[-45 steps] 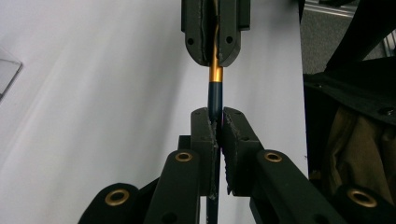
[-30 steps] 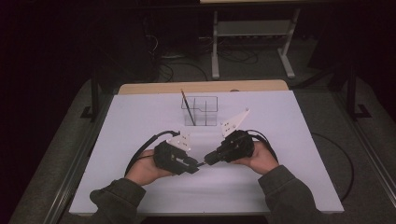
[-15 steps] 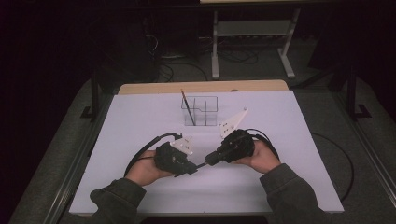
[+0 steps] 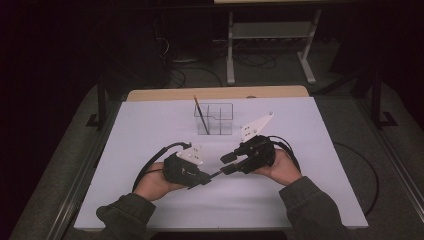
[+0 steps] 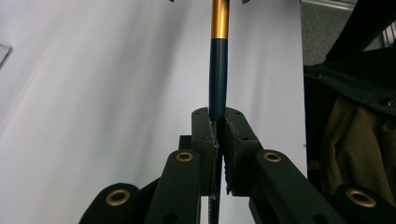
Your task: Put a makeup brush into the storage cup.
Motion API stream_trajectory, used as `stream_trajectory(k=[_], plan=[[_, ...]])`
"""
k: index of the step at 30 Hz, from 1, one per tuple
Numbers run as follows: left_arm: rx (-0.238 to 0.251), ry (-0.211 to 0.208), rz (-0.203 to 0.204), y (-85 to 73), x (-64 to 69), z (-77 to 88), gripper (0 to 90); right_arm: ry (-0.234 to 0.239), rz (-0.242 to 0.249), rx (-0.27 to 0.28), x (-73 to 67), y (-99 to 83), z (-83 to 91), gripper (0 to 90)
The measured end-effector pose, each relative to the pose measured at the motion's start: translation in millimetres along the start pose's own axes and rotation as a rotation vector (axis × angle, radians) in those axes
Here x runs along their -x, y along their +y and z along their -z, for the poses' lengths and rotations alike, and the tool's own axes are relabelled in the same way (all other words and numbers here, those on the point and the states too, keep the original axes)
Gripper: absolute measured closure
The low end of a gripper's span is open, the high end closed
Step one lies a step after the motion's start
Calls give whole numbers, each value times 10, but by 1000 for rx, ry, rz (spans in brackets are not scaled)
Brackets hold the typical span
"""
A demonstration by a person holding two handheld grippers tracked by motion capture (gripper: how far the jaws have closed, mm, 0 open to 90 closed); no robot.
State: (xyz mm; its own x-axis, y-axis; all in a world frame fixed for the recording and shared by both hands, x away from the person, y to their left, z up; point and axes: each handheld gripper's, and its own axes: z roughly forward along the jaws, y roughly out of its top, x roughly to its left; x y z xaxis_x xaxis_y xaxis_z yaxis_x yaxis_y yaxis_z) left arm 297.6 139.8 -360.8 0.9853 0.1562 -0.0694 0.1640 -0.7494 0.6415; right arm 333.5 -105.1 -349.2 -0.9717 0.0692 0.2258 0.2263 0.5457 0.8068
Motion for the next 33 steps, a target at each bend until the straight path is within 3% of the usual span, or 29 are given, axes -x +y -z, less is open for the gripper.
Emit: stream_trajectory(k=[14, 24, 28, 33], plan=[[108, 37, 62, -88, -50, 119, 839, -19, -28, 94, 7, -79, 69, 502], [209, 67, 100, -93, -50, 159, 839, -13, -21, 136, 26, -61, -27, 566], [229, 65, 101, -86, -60, 159, 839, -24, -20, 148, 36, -47, -50, 590], [217, 62, 95, -67, -64, 127, 839, -22, -24, 161, 55, -30, -91, 611]])
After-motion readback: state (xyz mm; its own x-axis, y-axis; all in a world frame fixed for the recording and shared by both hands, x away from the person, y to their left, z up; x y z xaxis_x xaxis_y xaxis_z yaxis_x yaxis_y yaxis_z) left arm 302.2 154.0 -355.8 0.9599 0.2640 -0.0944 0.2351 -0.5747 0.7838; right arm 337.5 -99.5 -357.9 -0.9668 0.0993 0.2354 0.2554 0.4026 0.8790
